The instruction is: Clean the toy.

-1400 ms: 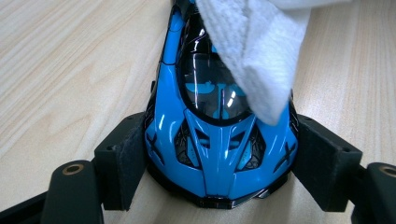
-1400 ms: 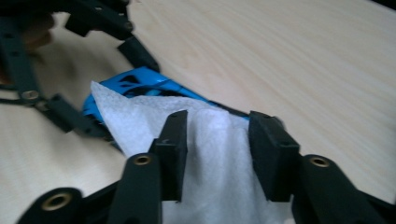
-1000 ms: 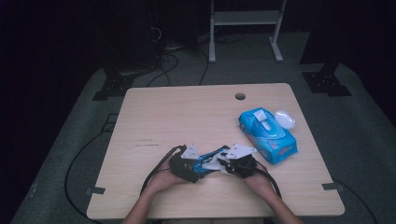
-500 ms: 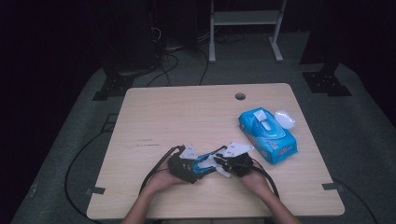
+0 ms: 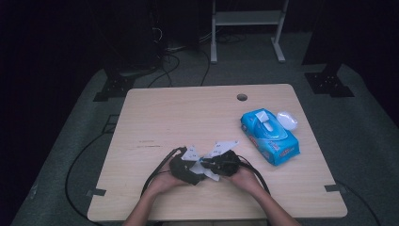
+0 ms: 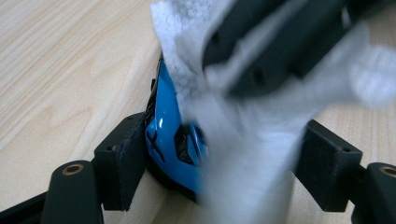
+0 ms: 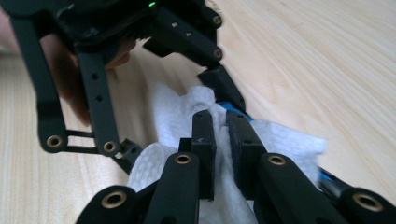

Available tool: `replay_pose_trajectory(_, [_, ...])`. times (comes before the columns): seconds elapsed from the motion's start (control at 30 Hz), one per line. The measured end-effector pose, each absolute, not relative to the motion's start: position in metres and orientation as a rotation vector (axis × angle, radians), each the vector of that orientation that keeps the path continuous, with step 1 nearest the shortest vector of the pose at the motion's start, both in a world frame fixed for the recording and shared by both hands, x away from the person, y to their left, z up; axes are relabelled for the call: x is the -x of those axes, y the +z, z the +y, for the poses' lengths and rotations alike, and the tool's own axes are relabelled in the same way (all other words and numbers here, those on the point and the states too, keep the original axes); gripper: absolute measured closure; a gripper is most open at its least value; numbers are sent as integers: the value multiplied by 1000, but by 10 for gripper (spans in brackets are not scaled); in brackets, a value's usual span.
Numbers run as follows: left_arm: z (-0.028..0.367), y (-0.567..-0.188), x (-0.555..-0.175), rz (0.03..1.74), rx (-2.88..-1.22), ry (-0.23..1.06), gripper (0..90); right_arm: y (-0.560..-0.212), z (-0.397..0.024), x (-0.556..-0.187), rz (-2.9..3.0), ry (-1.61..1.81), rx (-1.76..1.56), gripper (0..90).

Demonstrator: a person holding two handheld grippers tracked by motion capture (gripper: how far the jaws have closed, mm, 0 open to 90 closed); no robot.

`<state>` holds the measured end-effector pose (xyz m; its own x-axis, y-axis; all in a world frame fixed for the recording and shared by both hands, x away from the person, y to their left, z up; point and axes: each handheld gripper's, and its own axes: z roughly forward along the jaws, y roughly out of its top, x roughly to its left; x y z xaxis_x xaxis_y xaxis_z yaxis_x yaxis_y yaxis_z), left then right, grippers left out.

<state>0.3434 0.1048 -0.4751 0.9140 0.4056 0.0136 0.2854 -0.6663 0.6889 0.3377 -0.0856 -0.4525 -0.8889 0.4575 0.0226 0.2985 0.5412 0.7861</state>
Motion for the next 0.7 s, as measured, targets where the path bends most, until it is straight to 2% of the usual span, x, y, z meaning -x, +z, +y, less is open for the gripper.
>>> replay_pose_trajectory(0.23, [105,-475,-343,494,-2345,215,247,-456,-59,-337,2635,1208,-577,818])
replay_pose_trajectory(0.37, [105,-476,-342,502,-2326,217,247,-454,-64,-349,2607,1211,-671,819])
replay_pose_trajectory(0.5, [105,-476,-343,498,-2333,214,248,-453,-60,-346,2600,1160,-639,821])
replay_pose_trajectory(0.7, [104,-476,-343,496,-2334,218,247,-451,-80,-358,2555,1188,-743,822])
